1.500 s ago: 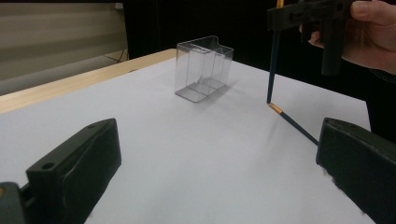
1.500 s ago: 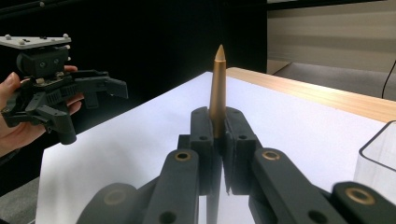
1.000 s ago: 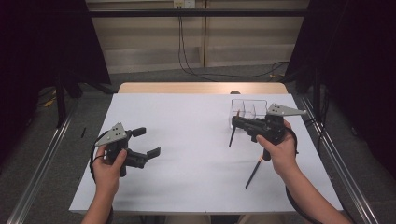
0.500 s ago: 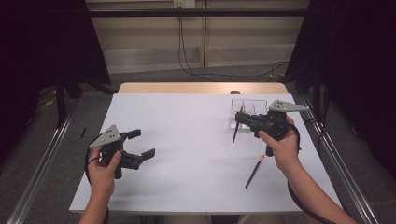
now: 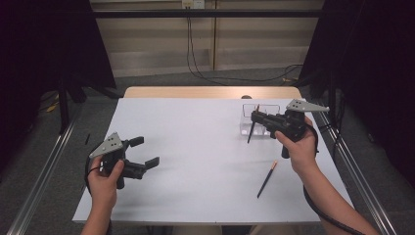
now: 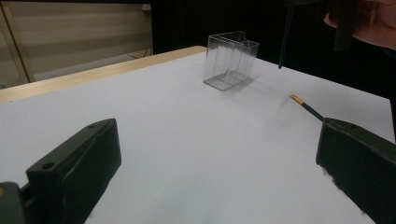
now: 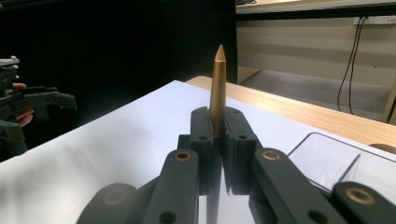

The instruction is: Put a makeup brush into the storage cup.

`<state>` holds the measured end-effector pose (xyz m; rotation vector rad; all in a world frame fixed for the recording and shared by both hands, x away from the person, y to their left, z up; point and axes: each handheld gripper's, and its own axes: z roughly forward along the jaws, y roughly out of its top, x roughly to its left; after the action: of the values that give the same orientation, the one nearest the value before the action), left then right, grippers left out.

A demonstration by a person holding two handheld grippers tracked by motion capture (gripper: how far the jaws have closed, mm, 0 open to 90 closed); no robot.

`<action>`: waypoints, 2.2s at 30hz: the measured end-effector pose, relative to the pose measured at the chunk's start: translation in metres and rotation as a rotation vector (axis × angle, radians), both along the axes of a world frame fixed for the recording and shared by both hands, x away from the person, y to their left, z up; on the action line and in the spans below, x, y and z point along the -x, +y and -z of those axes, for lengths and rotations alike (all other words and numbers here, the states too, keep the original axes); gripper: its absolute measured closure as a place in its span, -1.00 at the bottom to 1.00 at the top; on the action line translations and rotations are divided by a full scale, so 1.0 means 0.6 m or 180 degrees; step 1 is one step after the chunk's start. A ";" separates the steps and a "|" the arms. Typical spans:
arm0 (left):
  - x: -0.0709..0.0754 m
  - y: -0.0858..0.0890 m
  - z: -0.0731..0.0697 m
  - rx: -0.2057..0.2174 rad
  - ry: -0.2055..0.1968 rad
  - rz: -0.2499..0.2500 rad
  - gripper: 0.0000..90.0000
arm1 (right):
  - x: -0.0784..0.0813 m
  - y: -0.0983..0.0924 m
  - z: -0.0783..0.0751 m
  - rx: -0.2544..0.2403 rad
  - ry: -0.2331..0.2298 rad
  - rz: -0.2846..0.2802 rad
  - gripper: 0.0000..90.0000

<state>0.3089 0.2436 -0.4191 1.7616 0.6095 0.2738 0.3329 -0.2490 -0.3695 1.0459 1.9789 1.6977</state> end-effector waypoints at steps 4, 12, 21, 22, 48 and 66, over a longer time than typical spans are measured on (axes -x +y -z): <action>-0.001 0.001 0.002 -0.0019 0.0005 0.0010 -1.00 | -0.004 -0.006 -0.004 0.0026 -0.0010 0.0049 0.87; 0.004 0.007 0.006 -0.0052 -0.0070 0.0059 -1.00 | -0.016 -0.019 -0.014 0.0059 -0.0036 0.0137 0.87; 0.012 0.012 0.006 0.0055 -0.0088 0.0030 -1.00 | -0.034 -0.024 -0.029 0.0080 -0.0057 0.0201 0.87; 0.013 0.012 0.006 0.0056 -0.0096 0.0041 -1.00 | -0.036 -0.024 -0.030 0.0069 -0.0064 0.0207 0.87; 0.013 0.012 0.009 0.0080 -0.0142 0.0085 -1.00 | -0.077 -0.068 -0.050 0.0192 -0.0135 0.0631 0.87; 0.013 0.014 0.008 0.0115 -0.0153 0.0113 -1.00 | -0.103 -0.090 -0.049 0.0272 -0.0175 0.0977 0.87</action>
<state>0.3014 0.2517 -0.4239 1.7247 0.5450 0.2782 0.3948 -0.3032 -0.3398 1.1885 1.7360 1.4504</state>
